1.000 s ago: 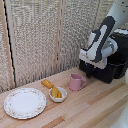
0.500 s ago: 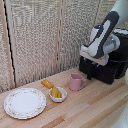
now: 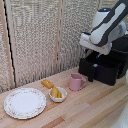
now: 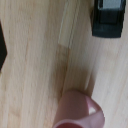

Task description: Please go towards the air fryer and gently seize its handle using your gripper. Slowly reveal the interior of the air fryer by pulling the handle outward. Head to the bowl filled with hot dogs and firmly but gently grasp it. Carefully place it inside the now-open air fryer.

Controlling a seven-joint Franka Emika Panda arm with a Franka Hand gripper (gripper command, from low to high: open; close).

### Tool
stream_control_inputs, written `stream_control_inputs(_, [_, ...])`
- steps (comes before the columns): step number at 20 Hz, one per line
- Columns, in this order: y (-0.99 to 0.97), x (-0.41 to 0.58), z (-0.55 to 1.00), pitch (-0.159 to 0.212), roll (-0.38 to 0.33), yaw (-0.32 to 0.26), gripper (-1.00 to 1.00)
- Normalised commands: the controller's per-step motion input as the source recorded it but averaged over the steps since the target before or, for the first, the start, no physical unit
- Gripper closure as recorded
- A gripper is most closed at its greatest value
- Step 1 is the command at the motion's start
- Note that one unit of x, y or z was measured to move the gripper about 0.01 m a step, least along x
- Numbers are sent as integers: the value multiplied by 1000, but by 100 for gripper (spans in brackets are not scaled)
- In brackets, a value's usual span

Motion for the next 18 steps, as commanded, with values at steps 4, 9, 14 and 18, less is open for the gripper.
stream_control_inputs(4, [469,4,391,146,221,0,-100])
stream_control_inputs(9, [453,39,248,180,250,0,-100])
stream_control_inputs(14, [475,84,96,177,259,15,-100])
stream_control_inputs(18, [455,61,-16,202,259,97,-100])
